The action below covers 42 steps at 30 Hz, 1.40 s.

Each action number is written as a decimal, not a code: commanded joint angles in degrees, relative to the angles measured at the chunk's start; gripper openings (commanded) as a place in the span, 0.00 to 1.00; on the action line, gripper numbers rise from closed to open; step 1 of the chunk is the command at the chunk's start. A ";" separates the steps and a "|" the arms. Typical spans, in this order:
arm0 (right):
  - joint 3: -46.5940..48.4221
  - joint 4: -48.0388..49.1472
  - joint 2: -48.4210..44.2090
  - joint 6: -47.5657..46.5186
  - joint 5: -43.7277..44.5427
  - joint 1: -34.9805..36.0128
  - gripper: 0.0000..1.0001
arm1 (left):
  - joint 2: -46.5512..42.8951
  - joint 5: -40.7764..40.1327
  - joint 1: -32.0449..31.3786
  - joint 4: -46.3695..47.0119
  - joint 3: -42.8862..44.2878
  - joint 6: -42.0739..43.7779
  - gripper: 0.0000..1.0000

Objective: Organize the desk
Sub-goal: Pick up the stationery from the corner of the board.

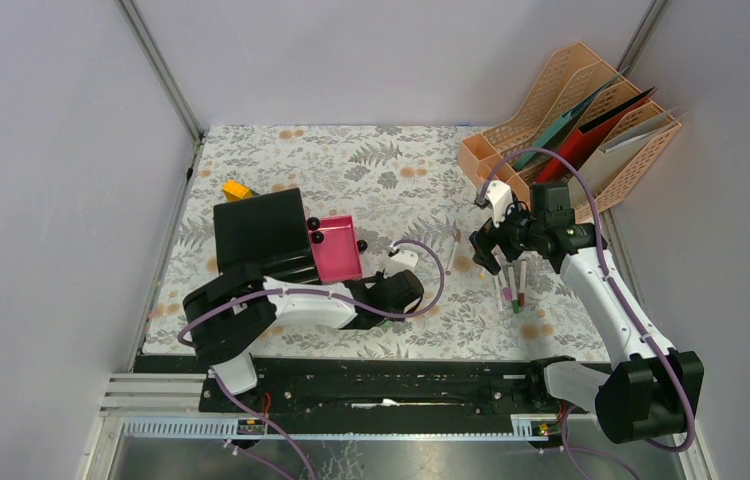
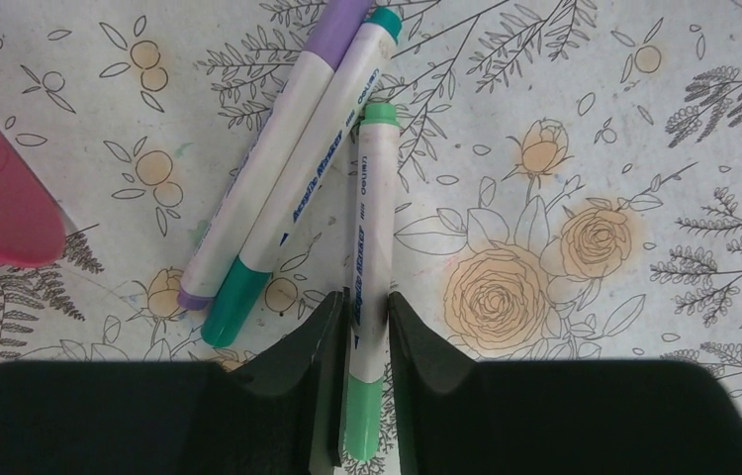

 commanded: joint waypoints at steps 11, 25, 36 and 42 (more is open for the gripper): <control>-0.32 1.10 -0.21 -0.59 -1.23 -0.16 1.00 | -1.31 4.03 -1.76 2.98 0.96 2.28 0.00; -0.34 1.10 -0.39 -0.77 -1.10 -0.16 1.00 | -13.39 3.97 -1.87 9.06 -3.80 6.45 0.00; -0.40 1.09 -0.41 -0.95 -0.96 -0.21 1.00 | -18.86 -7.45 3.01 1.40 -2.25 7.69 0.00; -0.47 1.09 -0.21 -1.08 -1.01 -0.16 1.00 | -20.86 -10.34 6.96 0.30 -2.40 8.26 0.00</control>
